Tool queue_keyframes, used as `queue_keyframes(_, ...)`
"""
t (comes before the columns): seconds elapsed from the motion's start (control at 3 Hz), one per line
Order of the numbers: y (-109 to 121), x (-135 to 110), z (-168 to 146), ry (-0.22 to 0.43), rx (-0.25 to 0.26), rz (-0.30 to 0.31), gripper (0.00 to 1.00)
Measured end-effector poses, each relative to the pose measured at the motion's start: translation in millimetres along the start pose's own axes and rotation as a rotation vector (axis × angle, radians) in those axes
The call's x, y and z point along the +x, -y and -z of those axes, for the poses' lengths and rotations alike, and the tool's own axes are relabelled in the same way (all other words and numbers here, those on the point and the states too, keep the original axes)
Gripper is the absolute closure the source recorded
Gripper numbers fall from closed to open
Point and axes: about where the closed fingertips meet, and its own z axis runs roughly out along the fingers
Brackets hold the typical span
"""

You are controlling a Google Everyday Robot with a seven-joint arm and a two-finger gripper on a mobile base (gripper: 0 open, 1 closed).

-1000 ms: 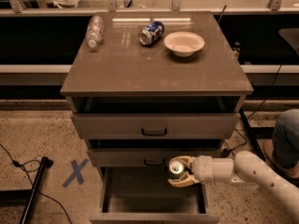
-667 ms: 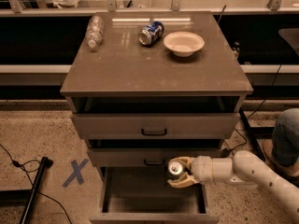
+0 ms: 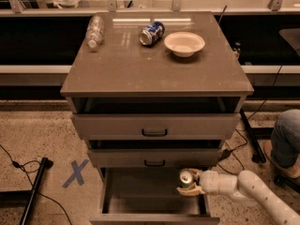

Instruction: Place green can into bottom drawer

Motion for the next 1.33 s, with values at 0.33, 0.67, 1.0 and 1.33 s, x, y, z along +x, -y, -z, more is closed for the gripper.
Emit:
queue_keyframes(0.33, -2.0, 62.2, 2.7, 0.047, 0.042, -0.034, 1.0)
queue_keyframes(0.67, -10.6, 105.8, -10.5, 0.062, 0.023, -0.052, 1.0)
queue_keyframes(1.0, -17.4, 128.3, -33.1, 0.071, -0.013, -0.047, 1.0)
queue_keyframes(1.33, -16.3, 140.4, -48.6, 0.077, -0.008, -0.032, 0.84)
